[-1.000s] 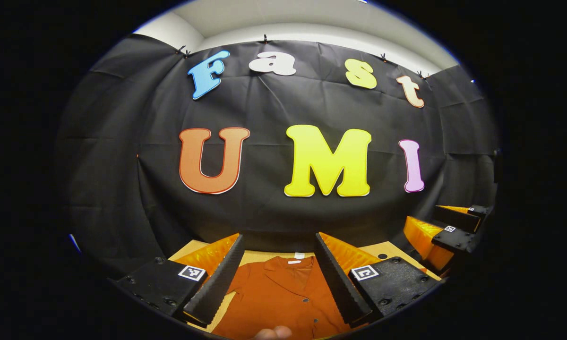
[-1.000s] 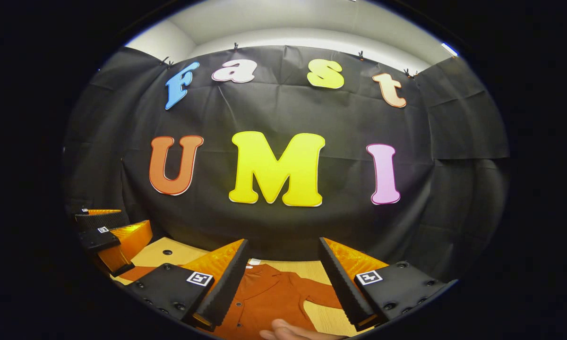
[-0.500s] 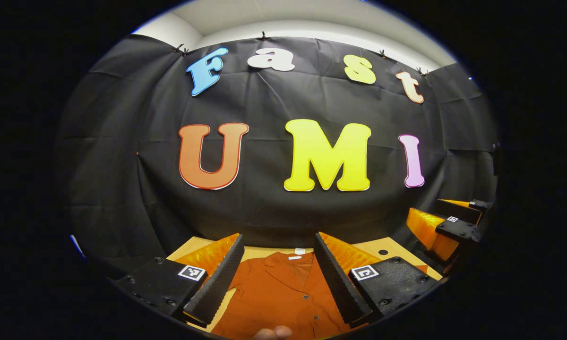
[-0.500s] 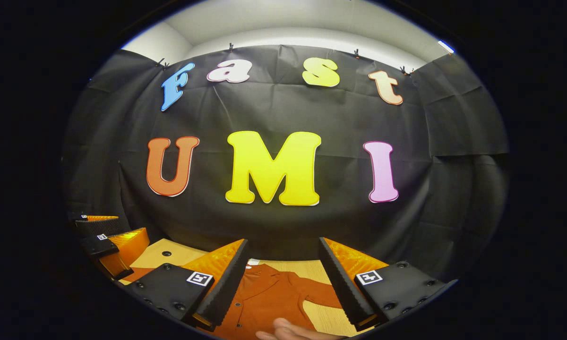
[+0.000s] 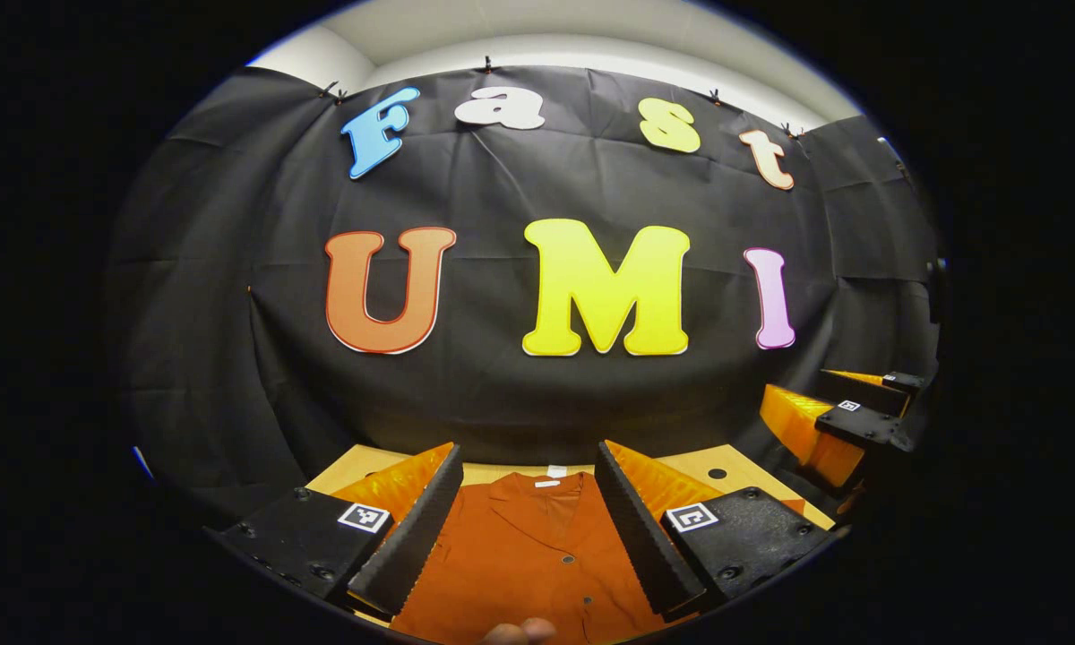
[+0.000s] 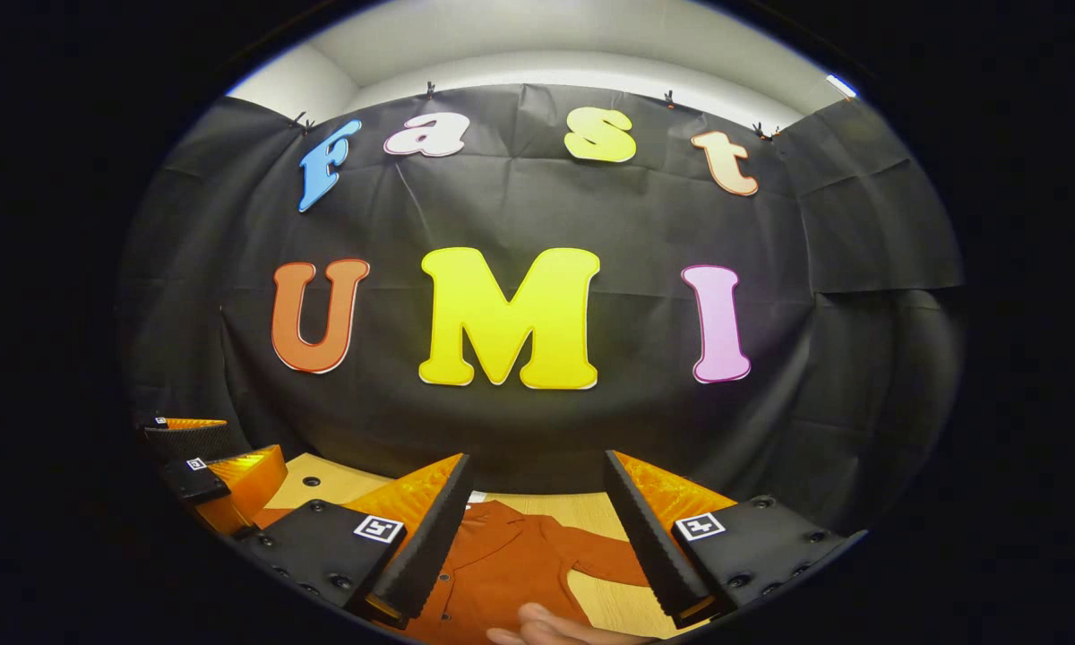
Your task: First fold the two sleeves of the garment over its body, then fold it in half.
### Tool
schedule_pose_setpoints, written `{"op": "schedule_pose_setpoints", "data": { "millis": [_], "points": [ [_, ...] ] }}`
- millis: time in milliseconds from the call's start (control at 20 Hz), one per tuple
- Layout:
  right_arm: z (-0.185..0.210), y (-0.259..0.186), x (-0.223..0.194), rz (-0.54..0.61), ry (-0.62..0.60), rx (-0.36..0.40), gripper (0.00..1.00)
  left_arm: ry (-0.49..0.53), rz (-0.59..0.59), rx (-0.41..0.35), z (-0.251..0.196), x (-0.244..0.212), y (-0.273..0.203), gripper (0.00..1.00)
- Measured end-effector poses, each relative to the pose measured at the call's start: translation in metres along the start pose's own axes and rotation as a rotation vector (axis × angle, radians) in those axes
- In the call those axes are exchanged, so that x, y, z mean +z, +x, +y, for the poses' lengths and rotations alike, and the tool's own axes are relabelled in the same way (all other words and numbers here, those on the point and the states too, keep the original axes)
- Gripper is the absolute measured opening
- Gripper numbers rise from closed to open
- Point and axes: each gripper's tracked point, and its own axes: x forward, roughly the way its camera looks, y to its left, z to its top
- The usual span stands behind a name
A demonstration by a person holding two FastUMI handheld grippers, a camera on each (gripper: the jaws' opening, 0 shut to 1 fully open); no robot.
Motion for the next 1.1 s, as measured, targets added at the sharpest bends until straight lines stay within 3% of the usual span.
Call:
{"op": "schedule_pose_setpoints", "data": {
  "millis": [50, 100, 150, 200, 250, 300, 500, 750, 900, 950, 1100],
  "points": [
    [-0.003, 0.001, -0.002, 0.001, -0.002, -0.003, 0.93, 0.002, 0.004, -0.007, -0.003, -0.001, 0.000, 0.87],
    [-0.007, 0.002, -0.002, 0.004, -0.005, -0.008, 0.94, 0.007, 0.012, -0.010, -0.006, -0.004, 0.001, 0.96],
    [-0.012, 0.004, -0.004, 0.008, -0.008, -0.013, 0.94, 0.012, 0.016, -0.012, -0.010, -0.007, 0.002, 0.96],
    [-0.017, 0.007, -0.007, 0.016, -0.012, -0.022, 0.94, 0.013, 0.024, -0.013, -0.013, -0.011, 0.002, 0.88],
    [-0.025, 0.010, -0.013, 0.032, -0.015, -0.038, 0.94, 0.012, 0.040, -0.015, -0.017, -0.016, 0.003, 0.88],
    [-0.033, 0.014, -0.018, 0.052, -0.012, -0.045, 0.92, 0.011, 0.056, -0.012, -0.020, -0.022, 0.004, 0.96],
    [-0.080, 0.035, -0.056, 0.165, 0.026, -0.106, 0.94, 0.008, 0.153, 0.013, -0.028, -0.057, 0.007, 0.96],
    [-0.170, 0.062, -0.115, 0.334, 0.084, -0.247, 0.93, -0.025, 0.274, 0.067, -0.035, -0.100, 0.003, 0.96],
    [-0.240, 0.074, -0.159, 0.443, 0.078, -0.397, 0.94, -0.031, 0.321, 0.098, -0.036, -0.116, 0.002, 0.96],
    [-0.264, 0.075, -0.178, 0.502, 0.074, -0.446, 0.94, -0.037, 0.336, 0.105, -0.038, -0.121, 0.000, 0.96],
    [-0.306, 0.080, -0.247, 0.708, 0.121, -0.495, 0.93, -0.034, 0.384, 0.130, -0.042, -0.134, -0.002, 0.97]
  ]
}}
